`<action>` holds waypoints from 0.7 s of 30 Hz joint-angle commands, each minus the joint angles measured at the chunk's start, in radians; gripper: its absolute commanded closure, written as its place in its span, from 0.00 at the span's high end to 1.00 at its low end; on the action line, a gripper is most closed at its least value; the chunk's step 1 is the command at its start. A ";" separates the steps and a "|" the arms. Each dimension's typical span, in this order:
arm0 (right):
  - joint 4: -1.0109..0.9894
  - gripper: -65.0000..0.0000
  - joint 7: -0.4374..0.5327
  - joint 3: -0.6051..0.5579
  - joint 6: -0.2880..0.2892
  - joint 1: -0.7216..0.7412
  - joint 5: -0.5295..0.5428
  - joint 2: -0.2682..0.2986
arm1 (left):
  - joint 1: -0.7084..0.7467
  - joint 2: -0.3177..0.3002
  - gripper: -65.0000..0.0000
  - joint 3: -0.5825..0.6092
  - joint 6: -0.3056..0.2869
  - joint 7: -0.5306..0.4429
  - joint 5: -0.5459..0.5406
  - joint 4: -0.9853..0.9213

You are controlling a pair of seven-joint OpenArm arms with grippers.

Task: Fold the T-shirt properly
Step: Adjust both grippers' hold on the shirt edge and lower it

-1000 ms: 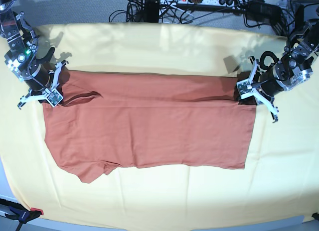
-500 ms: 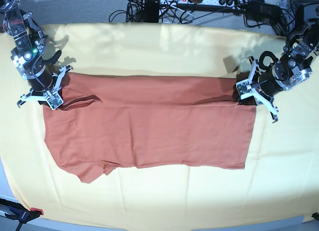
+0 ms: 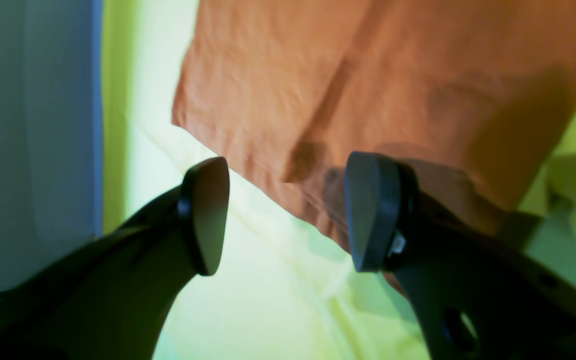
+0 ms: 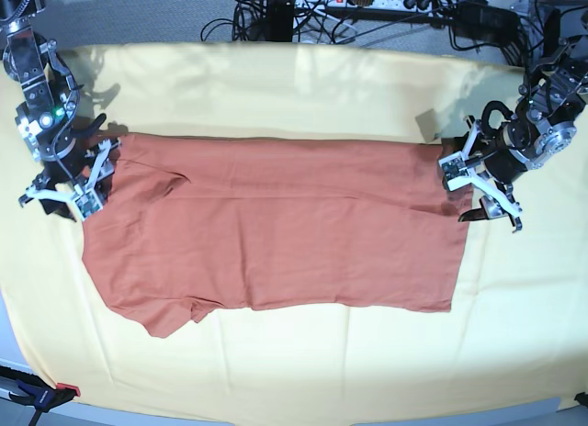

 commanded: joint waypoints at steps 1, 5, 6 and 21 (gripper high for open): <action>0.013 0.55 0.008 0.012 -0.019 0.030 -0.010 0.022 | -0.015 -0.022 0.57 -0.013 0.014 -0.008 0.003 0.012; 0.021 0.55 -0.085 0.012 0.079 0.069 -0.012 0.029 | -0.014 -0.031 0.57 -0.013 -0.009 0.026 0.003 0.012; 0.029 0.55 -0.124 0.012 0.121 0.072 -0.012 0.032 | -0.014 -0.037 0.57 -0.013 -0.029 0.032 0.003 0.012; 0.200 0.55 -0.322 0.012 0.431 -0.091 0.181 0.228 | -0.014 -0.125 0.57 -0.013 -0.313 0.027 -0.077 0.069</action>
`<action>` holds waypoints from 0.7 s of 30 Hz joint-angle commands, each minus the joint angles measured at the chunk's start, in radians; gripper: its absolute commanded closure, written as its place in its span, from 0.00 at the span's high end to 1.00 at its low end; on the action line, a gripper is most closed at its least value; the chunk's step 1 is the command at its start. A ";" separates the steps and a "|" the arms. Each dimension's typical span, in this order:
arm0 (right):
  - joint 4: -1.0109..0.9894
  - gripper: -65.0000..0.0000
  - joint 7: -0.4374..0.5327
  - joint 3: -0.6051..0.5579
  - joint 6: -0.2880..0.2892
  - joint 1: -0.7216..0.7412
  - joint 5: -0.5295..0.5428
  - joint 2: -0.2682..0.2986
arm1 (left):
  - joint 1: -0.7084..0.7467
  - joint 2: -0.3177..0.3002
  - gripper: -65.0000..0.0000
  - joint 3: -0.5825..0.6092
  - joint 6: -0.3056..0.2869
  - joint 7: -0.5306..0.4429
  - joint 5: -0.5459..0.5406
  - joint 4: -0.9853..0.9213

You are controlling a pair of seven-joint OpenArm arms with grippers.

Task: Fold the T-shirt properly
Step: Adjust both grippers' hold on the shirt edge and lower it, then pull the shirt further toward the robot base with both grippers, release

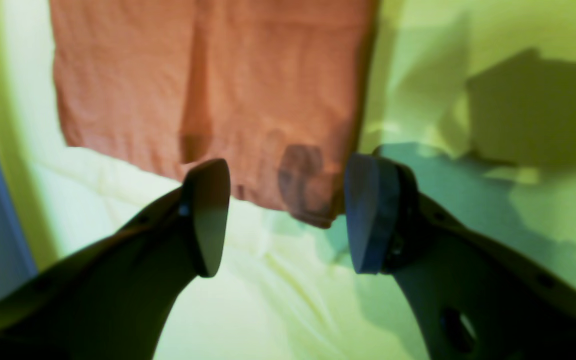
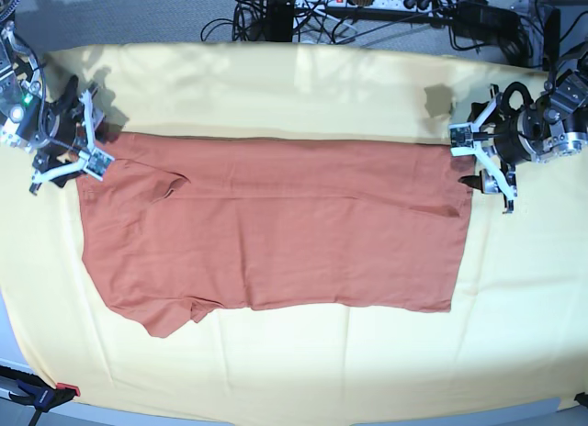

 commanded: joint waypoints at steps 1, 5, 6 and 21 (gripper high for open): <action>0.007 0.55 0.011 0.011 0.002 -0.008 -0.010 0.025 | -0.014 -0.023 0.57 -0.013 0.016 -0.008 -0.005 0.011; -0.016 0.55 0.112 0.011 -0.053 -0.058 -0.114 0.024 | -0.014 -0.023 0.57 -0.013 0.015 -0.034 -0.005 0.011; -0.025 0.55 0.124 0.011 -0.054 -0.064 -0.141 0.024 | -0.014 -0.023 0.57 -0.013 0.015 -0.033 -0.005 0.011; -0.145 0.14 0.185 0.011 -0.050 -0.065 -0.166 0.022 | -0.014 -0.023 0.46 -0.013 0.031 -0.033 -0.004 0.011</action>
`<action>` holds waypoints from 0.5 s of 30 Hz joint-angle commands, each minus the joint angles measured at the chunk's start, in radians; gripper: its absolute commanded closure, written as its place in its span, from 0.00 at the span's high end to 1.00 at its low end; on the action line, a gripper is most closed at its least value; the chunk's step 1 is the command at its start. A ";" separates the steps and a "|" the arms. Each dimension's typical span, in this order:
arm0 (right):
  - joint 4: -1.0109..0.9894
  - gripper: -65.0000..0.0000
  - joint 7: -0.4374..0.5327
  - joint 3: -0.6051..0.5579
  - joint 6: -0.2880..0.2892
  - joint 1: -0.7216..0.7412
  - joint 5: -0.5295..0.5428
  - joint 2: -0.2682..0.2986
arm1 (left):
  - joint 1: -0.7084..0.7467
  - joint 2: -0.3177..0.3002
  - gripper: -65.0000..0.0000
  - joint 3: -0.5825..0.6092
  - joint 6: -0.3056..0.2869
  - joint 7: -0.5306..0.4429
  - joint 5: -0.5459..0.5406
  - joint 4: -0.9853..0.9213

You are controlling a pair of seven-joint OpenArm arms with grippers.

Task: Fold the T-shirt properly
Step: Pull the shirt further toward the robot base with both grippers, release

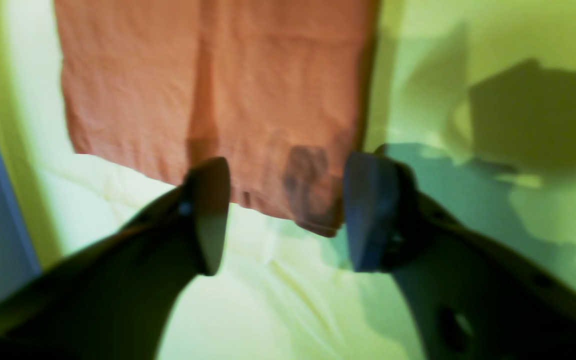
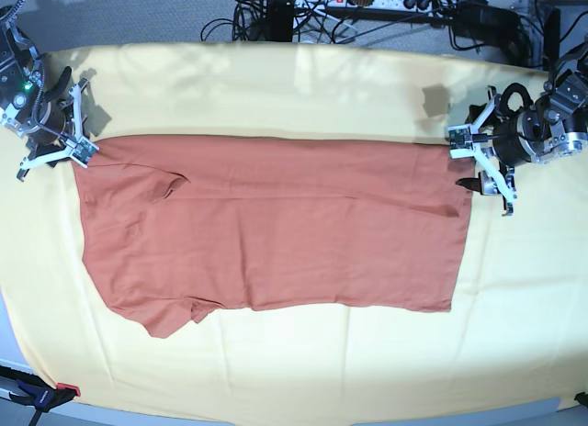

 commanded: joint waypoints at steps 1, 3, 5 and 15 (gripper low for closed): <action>0.006 0.05 -0.006 0.008 -0.004 0.003 -0.006 0.020 | -0.014 -0.023 0.38 -0.013 0.010 -0.003 -0.005 0.011; 0.006 0.00 -0.006 0.008 -0.013 0.003 -0.006 0.020 | -0.014 -0.023 0.22 -0.013 0.008 -0.003 -0.005 0.011; 0.006 0.00 -0.006 0.008 -0.026 0.003 -0.006 0.020 | -0.014 -0.023 0.12 -0.013 0.009 -0.002 -0.004 0.011; 0.006 0.00 -0.013 0.008 -0.029 0.003 -0.002 0.020 | -0.014 -0.023 0.32 -0.013 -0.071 0.001 0.030 0.011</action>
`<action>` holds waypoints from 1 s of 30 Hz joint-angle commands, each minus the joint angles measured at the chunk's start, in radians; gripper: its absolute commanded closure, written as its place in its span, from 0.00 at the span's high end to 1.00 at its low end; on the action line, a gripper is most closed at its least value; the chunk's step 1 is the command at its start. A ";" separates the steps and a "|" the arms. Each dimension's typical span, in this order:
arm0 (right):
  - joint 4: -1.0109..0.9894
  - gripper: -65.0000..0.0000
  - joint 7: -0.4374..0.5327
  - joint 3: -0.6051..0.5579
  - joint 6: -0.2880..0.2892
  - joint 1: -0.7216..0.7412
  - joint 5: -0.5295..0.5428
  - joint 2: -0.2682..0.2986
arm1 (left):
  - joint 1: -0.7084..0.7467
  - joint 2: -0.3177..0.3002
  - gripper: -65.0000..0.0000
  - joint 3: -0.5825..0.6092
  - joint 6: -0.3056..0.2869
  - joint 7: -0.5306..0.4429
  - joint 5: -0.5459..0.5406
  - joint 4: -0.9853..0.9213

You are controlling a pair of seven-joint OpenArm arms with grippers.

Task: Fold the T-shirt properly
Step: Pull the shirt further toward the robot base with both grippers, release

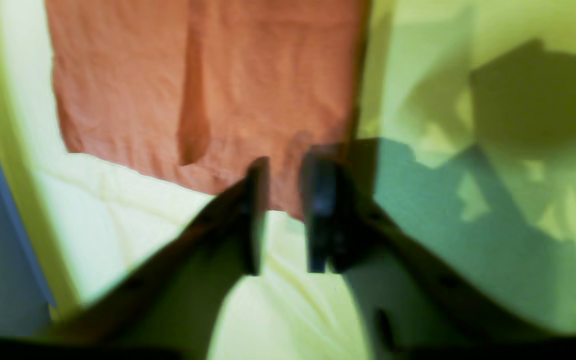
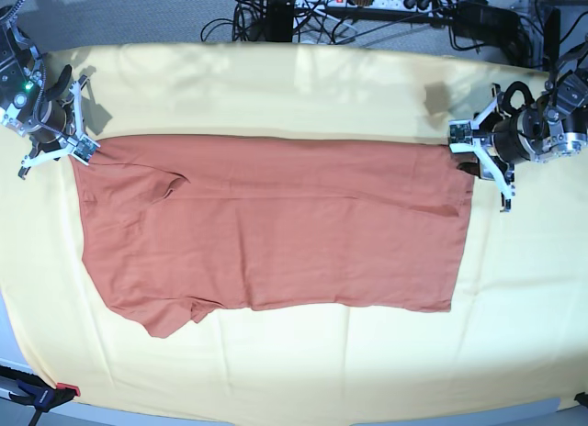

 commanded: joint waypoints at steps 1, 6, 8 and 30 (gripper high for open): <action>0.005 0.03 -0.015 0.008 -0.011 0.006 -0.004 0.020 | -0.014 -0.023 0.40 -0.013 -0.005 -0.005 -0.001 0.010; 0.005 0.25 -0.015 0.008 -0.019 0.006 0.001 0.020 | -0.014 -0.022 0.59 -0.013 0.013 -0.008 -0.001 -0.039; 0.005 0.26 -0.014 0.008 -0.034 0.006 0.000 0.020 | -0.014 -0.022 0.59 -0.013 0.012 -0.016 0.003 -0.067; 0.005 0.26 -0.014 0.008 -0.046 0.006 0.003 0.020 | -0.017 0.066 0.44 -0.013 0.064 -0.224 0.157 -0.216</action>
